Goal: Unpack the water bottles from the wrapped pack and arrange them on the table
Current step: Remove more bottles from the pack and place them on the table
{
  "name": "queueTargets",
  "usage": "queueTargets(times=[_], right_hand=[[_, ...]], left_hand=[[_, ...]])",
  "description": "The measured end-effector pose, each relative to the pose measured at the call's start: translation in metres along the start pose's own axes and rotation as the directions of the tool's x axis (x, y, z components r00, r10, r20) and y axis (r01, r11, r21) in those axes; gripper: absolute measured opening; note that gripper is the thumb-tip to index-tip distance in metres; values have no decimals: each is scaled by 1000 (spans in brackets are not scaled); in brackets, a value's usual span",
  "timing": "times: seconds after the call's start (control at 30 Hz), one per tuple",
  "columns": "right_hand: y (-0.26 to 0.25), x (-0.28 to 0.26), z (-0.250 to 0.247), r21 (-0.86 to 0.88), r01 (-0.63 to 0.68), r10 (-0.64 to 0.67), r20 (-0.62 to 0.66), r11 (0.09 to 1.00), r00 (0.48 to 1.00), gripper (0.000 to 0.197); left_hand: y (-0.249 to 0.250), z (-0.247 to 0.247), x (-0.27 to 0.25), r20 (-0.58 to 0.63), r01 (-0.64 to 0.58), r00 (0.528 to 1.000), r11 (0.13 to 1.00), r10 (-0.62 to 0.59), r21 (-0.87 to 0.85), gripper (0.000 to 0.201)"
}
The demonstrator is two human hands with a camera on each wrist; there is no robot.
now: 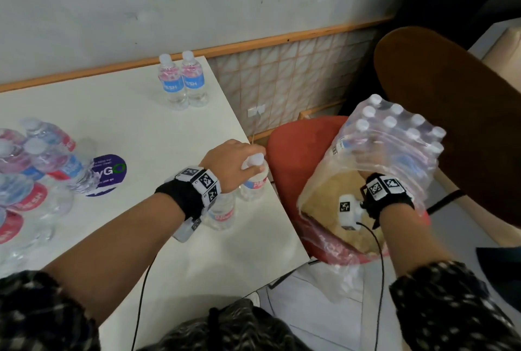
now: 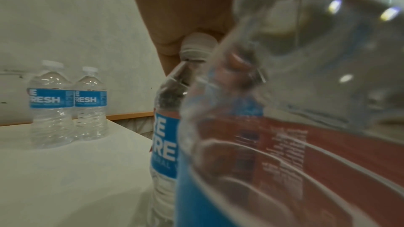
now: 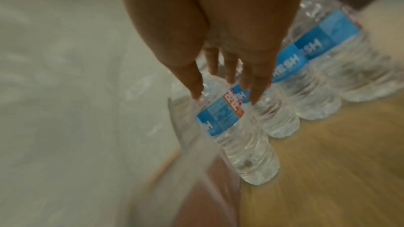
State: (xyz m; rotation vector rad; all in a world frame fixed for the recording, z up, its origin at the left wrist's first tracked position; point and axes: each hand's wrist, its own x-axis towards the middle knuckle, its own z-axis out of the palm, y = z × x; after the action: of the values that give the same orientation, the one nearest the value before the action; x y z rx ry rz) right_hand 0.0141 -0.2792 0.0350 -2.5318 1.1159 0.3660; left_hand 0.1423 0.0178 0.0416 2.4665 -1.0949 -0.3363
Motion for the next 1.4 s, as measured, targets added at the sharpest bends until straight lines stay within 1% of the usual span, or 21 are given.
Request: queueTargets(times=[0.03, 0.07, 0.13, 0.17, 0.3, 0.37, 0.43, 0.47, 0.53, 0.57, 0.63, 0.67, 0.7, 0.77, 0.83, 0.9, 1.0, 1.13, 1.23, 1.3, 1.4], right_hand=[[3, 0, 1, -30, -13, 14, 10, 999, 1000, 51], [8, -2, 6, -136, -10, 15, 37, 991, 999, 60], [8, -6, 8, -241, 76, -76, 9, 968, 997, 76], [6, -5, 9, -241, 93, -96, -1, 966, 995, 78], [4, -4, 17, -124, 14, -19, -34, 992, 999, 58], [9, -8, 16, -56, -55, 53, -33, 997, 998, 56], [3, -11, 16, 166, -87, 97, -50, 982, 994, 61], [0, -8, 18, 352, -99, 133, -74, 931, 988, 63], [-10, -12, 26, 541, -107, 179, -82, 834, 980, 53], [-14, -21, 30, 527, -94, 158, -77, 845, 984, 46], [-18, -43, 43, 603, -23, 103, -97, 798, 990, 31], [-17, -52, 52, 675, 28, 78, -126, 738, 989, 21], [-17, -60, 58, 726, 84, 63, -173, 683, 983, 20], [-16, -72, 66, 790, 162, 57, -241, 592, 969, 37], [-20, -89, 66, 817, 220, 19, -272, 534, 962, 48], [-25, -107, 69, 797, 276, -30, -310, 538, 950, 50], [-41, -131, 74, 731, 403, -196, -356, 551, 914, 52], [-68, -142, 90, 683, 444, -385, -250, 581, 889, 58], [-93, -149, 111, 680, 464, -488, -175, 568, 855, 67], [-100, -150, 122, 739, 401, -493, -108, 541, 864, 73], [-95, -142, 126, 816, 285, -461, -26, 503, 887, 87]], left_hand=[[0, -1, 0, 7, 8, 1000, 1000, -8, -1, 37], [1, -1, -1, 18, 8, 1000, 1000, -8, 3, 37], [3, -1, -2, 28, 18, 999, 1000, -18, 15, 38], [3, 0, -2, 27, 27, 999, 1000, -27, 16, 39], [2, 1, -3, 24, 42, 999, 999, -42, 32, 40], [2, 1, -2, 28, 40, 999, 998, -41, 39, 39], [1, 2, -2, 27, 35, 999, 999, -36, 38, 39], [1, 2, -2, 22, 30, 999, 999, -31, 37, 39], [1, 3, -3, 17, 19, 1000, 999, -19, 37, 39], [1, 3, -3, 15, 13, 1000, 999, -14, 39, 39], [1, 3, -3, 7, 2, 1000, 999, -2, 44, 38], [1, 3, -4, -3, -3, 1000, 999, 3, 47, 37], [2, 3, -4, -16, -8, 1000, 999, 9, 51, 36], [1, 3, -4, -35, -20, 999, 998, 22, 54, 37], [0, 4, -3, -45, -34, 998, 997, 37, 71, 40], [-2, 6, -2, -55, -51, 997, 992, 58, 115, 44], [-2, 6, -2, -51, -81, 995, 984, 90, 161, 47], [0, 3, -4, -50, -82, 995, 989, 89, 124, 48], [-3, 4, -15, -124, -40, 991, 999, 43, 29, 51], [-8, 7, -26, -133, 10, 991, 1000, -11, -15, 57], [-18, 7, -39, -30, 119, 992, 991, -121, -55, 70]])
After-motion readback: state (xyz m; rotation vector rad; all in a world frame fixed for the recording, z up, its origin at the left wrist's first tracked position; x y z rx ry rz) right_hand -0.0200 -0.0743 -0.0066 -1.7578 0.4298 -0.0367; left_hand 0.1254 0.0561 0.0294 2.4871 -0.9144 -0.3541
